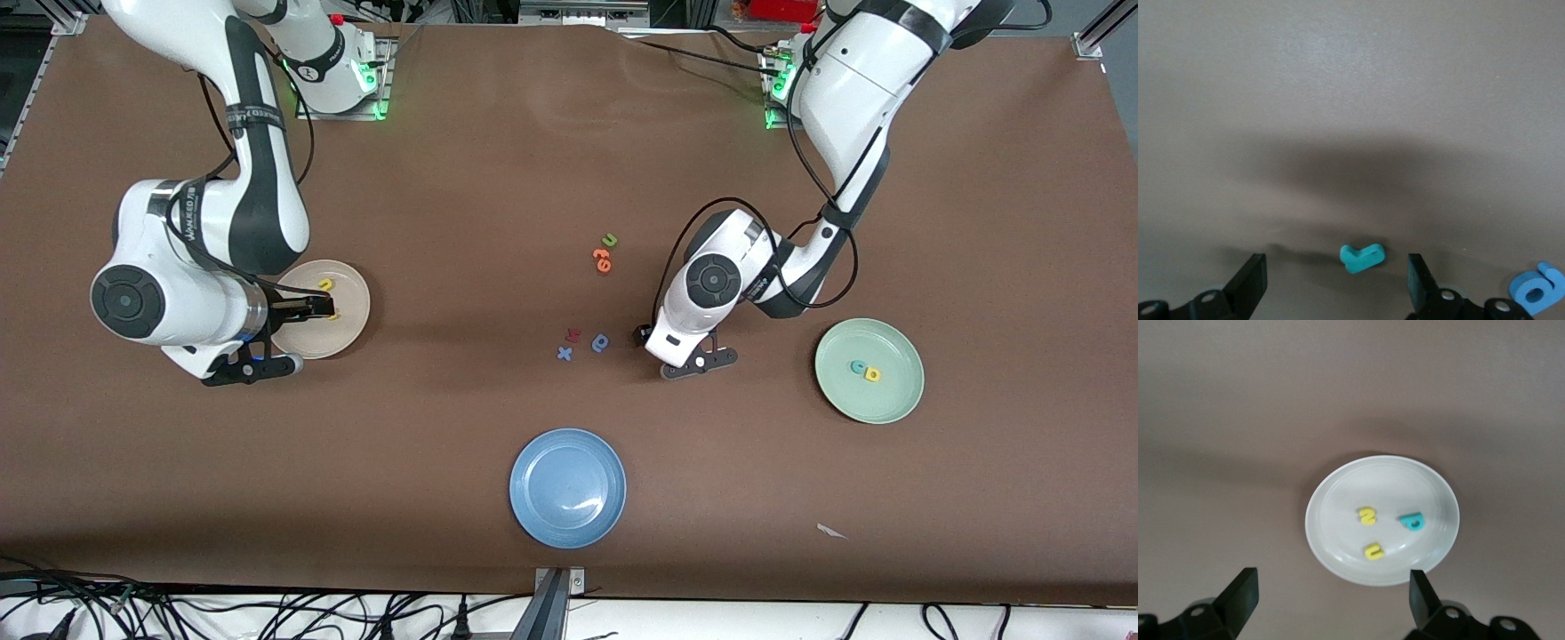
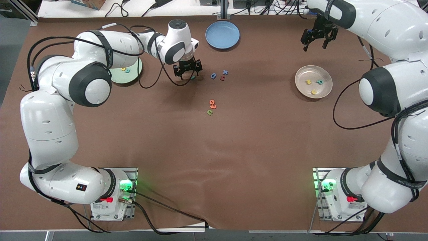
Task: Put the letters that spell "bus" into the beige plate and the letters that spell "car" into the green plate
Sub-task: 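Drop the d on the cream plate while the left gripper reaches the v, then grasp the teal v with the left gripper while the right gripper returns to rest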
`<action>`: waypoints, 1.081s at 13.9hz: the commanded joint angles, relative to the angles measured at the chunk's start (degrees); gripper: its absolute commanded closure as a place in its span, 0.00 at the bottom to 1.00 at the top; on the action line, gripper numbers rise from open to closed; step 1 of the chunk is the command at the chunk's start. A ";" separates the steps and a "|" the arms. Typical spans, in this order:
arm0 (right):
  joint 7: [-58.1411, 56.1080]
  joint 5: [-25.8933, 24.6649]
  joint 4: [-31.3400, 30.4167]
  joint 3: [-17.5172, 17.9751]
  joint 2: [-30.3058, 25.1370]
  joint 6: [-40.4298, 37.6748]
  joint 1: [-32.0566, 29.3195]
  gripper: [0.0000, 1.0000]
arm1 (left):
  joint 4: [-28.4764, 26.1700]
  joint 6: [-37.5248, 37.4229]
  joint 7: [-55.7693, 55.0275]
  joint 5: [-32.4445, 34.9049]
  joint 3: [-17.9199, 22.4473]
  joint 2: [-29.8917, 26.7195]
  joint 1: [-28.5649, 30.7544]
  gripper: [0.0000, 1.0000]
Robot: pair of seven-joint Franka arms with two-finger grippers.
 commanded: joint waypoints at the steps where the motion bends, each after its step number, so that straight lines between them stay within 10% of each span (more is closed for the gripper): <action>1: 4.33 -3.66 3.25 2.64 -3.35 -3.75 -2.20 0.00 | 2.95 -0.60 -0.26 -1.56 0.66 1.85 -1.24 0.14; 8: 5.22 -14.66 -3.50 34.80 -21.46 -6.59 -34.61 0.00 | 3.04 -0.51 -0.34 -2.62 0.66 2.47 -1.42 0.41; 15: 4.26 -13.96 -4.04 35.54 -29.31 -4.81 -37.90 0.00 | 3.04 -0.51 -0.70 -3.32 0.66 2.47 -1.86 0.59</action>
